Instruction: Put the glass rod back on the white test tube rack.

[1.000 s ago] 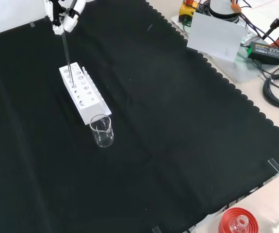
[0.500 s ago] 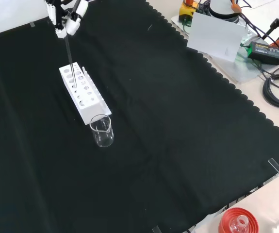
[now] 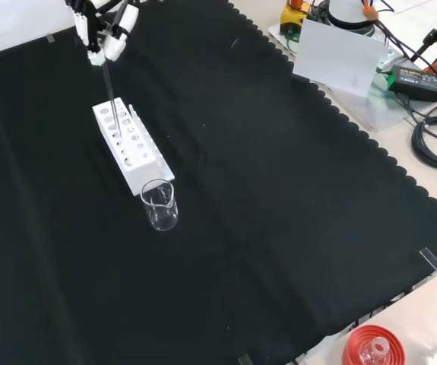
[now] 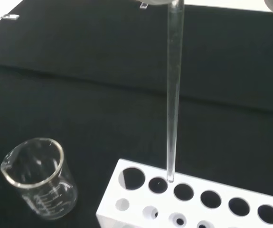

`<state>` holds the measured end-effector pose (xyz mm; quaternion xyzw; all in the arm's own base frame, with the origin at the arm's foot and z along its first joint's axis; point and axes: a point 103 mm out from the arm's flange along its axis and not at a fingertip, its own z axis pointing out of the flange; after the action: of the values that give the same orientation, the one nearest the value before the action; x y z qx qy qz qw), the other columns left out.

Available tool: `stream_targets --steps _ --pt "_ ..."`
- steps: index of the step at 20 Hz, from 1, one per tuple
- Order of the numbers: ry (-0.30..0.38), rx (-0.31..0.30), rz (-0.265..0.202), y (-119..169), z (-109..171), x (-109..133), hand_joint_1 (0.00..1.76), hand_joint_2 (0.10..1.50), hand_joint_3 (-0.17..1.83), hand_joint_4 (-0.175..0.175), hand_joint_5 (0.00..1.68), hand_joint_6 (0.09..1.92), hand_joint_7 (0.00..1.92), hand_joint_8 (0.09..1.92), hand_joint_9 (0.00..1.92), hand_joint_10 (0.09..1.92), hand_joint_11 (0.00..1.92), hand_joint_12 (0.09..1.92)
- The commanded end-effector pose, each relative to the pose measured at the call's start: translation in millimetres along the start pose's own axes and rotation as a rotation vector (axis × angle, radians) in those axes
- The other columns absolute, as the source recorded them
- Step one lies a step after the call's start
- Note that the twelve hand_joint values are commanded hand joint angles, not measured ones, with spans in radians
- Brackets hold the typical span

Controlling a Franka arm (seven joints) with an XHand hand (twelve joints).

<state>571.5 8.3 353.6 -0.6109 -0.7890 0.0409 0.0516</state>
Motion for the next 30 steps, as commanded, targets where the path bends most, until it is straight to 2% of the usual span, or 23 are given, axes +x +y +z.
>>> stream_targets --steps 1,11,17,22,23,29,30 --pt "0.014 -0.006 -0.027 8.6 -0.2 15.2 1.32 1.05 -0.17 -0.175 1.29 0.31 1.42 0.51 1.83 0.31 1.69 0.53" --pt "0.023 -0.007 -0.055 12.1 4.9 23.3 1.32 1.05 -0.17 -0.175 1.3 0.31 1.42 0.51 1.83 0.31 1.69 0.53" --pt "0.034 -0.009 -0.056 11.1 6.3 19.8 1.32 1.05 -0.17 -0.175 1.3 0.31 1.42 0.51 1.83 0.31 1.69 0.53" --pt "0.012 0.008 -0.033 -1.2 11.1 -2.4 1.32 1.05 -0.17 -0.175 1.3 0.31 1.42 0.51 1.83 0.31 1.69 0.53" --pt "-0.005 0.018 -0.029 0.5 11.5 -0.2 1.32 1.05 -0.17 -0.175 1.3 0.31 1.42 0.51 1.83 0.31 1.69 0.53" --pt "0.002 0.025 -0.026 3.2 13.1 1.7 1.32 1.05 -0.17 -0.175 1.3 0.31 1.42 0.5 1.83 0.31 1.69 0.53" --pt "-0.01 0.024 -0.018 6.9 1.1 13.4 1.32 1.05 -0.17 -0.175 1.3 0.31 1.42 0.5 1.83 0.31 1.69 0.53"
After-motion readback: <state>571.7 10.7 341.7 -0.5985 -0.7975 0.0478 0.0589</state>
